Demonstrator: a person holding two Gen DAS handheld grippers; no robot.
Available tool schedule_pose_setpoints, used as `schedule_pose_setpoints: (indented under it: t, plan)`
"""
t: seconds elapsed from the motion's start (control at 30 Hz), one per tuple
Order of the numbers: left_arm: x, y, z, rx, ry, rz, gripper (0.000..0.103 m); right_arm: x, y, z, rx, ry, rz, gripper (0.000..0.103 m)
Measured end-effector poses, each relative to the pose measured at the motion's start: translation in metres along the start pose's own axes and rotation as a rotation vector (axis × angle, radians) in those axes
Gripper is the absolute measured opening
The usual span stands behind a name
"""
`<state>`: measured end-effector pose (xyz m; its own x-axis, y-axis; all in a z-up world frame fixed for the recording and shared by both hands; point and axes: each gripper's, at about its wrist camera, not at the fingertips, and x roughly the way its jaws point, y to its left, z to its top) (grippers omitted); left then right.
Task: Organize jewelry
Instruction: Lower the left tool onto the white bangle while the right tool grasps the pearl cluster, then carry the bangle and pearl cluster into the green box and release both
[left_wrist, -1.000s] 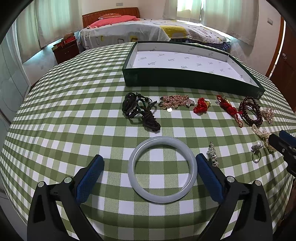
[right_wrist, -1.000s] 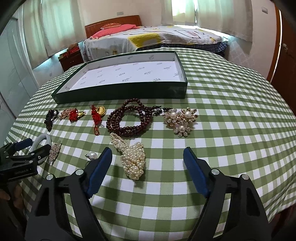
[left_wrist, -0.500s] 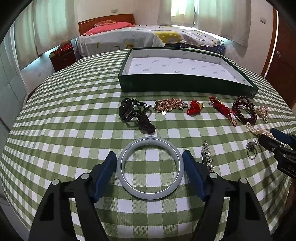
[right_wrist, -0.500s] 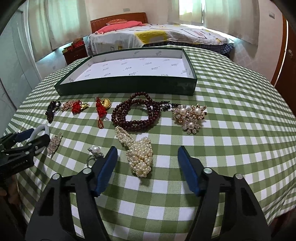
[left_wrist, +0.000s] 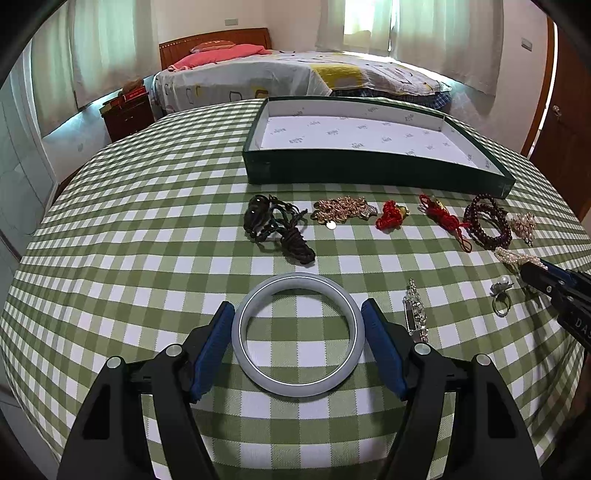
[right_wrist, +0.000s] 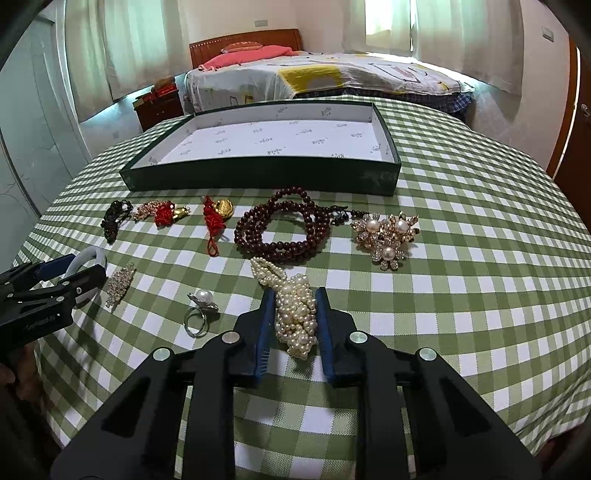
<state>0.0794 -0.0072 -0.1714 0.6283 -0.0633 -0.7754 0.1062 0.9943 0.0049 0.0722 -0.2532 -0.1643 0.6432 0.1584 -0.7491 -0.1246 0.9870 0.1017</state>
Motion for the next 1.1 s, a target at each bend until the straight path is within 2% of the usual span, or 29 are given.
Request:
schedule_pose_setpoints:
  t: [0.6, 1.1]
  plan:
    - [-0.015, 0.003, 0.014, 0.008, -0.061, 0.025, 0.068, -0.018, -0.001, 0.009, 0.018, -0.041, 0.013, 0.021]
    - [-0.026, 0.002, 0.037, 0.002, -0.104, 0.015, 0.068, -0.043, 0.002, 0.034, 0.027, -0.115, 0.044, 0.021]
